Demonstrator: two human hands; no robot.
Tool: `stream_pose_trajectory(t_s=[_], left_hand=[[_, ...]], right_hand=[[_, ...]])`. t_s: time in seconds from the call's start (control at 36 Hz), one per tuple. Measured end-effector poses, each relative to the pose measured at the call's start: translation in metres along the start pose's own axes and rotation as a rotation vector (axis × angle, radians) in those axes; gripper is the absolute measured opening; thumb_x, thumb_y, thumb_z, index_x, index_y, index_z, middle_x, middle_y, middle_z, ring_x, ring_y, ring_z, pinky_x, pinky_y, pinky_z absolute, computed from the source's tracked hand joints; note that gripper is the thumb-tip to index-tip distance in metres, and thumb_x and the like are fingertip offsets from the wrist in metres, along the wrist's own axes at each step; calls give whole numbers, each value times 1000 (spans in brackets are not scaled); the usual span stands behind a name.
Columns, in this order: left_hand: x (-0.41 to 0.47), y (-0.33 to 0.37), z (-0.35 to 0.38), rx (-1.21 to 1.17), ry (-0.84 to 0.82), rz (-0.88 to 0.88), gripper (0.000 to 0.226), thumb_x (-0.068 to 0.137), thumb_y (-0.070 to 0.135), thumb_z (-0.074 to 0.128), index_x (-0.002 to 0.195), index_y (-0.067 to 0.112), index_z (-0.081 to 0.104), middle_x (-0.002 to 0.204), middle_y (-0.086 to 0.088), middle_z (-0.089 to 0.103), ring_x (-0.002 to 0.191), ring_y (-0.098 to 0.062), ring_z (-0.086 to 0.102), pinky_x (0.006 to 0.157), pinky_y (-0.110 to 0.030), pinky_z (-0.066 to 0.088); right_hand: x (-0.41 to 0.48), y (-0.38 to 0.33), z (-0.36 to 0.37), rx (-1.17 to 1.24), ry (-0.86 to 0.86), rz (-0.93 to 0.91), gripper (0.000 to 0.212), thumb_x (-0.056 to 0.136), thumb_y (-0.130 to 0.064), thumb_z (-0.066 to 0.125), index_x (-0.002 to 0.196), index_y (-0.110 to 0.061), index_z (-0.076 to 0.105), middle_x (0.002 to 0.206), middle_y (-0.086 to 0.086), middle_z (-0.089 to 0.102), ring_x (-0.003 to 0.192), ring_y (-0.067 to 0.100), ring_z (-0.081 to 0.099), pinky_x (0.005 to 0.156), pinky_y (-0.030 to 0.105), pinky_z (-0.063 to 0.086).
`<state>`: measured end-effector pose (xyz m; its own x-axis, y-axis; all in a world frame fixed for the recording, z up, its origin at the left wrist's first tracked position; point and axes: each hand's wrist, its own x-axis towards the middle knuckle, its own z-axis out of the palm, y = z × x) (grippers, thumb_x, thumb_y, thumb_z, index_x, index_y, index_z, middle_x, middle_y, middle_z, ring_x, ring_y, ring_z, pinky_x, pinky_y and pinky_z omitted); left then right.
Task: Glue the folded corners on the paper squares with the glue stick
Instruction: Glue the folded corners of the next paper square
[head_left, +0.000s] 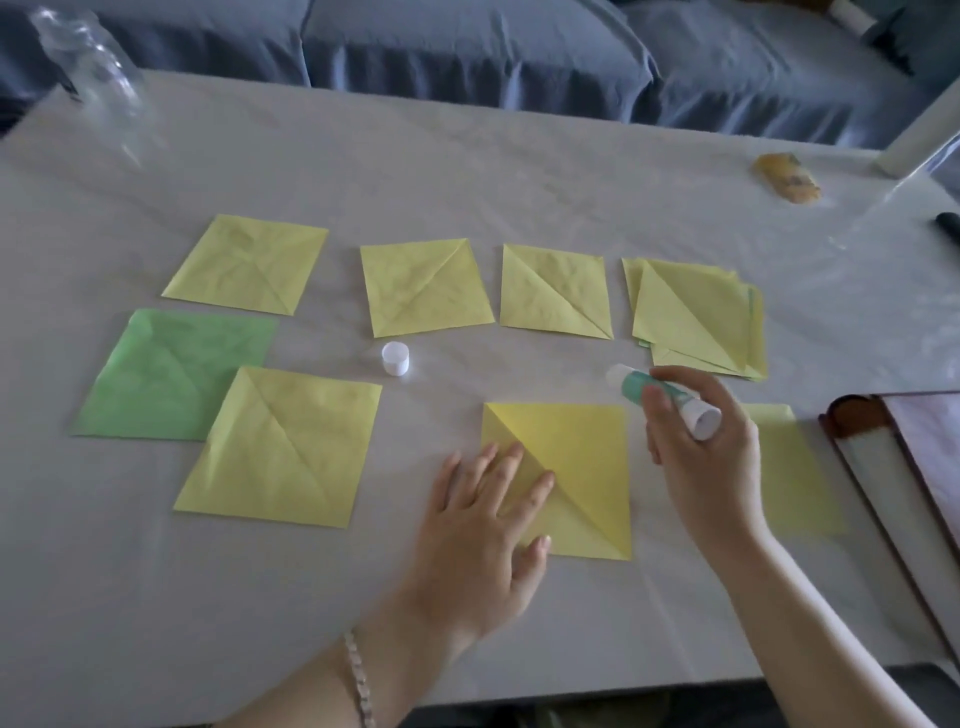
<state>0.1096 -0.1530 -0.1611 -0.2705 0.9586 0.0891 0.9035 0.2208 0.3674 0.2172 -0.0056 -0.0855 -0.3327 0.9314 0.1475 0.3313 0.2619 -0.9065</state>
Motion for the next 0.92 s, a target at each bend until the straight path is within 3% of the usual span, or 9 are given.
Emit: stream_pose_trajectory(t_s=[0.11,0.25,0.36,0.53,0.67,0.75,0.92], left_hand=[[2,-4,0,8,4,17,51,81,47,42,125,28,61,133,-9,56,122,-29,49,105,-44,25],[4,-10,-2,8,3,53,54,79,53,43,125,29,61,134,-7,54,117,-23,44,105,-41,24],[5,-8,-1,-3,17,67,54,76,51,47,122,27,62,139,-5,51,111,-25,46,100,-42,29],[6,-8,0,-2,33,74,55,76,50,46,124,26,60,139,-2,50,116,-27,46,101,-43,28],[6,-7,-1,35,21,70,59,78,51,43,129,26,57,138,-2,52,125,-32,46,104,-44,25],[6,-7,-1,49,21,64,59,78,52,42,130,27,55,138,0,52,129,-32,41,106,-45,22],[6,-7,0,64,28,70,59,77,52,42,128,27,57,135,-1,54,128,-32,36,106,-44,21]], right_hand=[[12,-6,10,-39,-97,-7,15,83,-17,63,77,-31,64,45,-18,52,44,3,44,48,15,36],[17,-9,34,-131,-219,-17,19,84,-19,62,69,-31,63,44,-21,53,41,1,44,42,10,31],[18,-12,52,-234,-326,-27,10,82,-23,60,74,-24,64,50,-25,55,46,-1,50,45,11,35],[19,-16,70,-298,-380,-37,17,80,-27,57,76,-12,64,58,-2,59,47,5,46,46,15,36],[21,-16,78,-329,-406,-55,25,80,-28,57,81,-3,63,73,13,65,57,19,48,55,29,40],[22,-17,79,-342,-411,-73,26,79,-28,57,80,-2,61,74,14,65,66,28,55,58,32,43],[21,-20,84,-425,-410,-104,24,77,-27,59,66,-9,49,59,7,53,54,18,42,54,34,44]])
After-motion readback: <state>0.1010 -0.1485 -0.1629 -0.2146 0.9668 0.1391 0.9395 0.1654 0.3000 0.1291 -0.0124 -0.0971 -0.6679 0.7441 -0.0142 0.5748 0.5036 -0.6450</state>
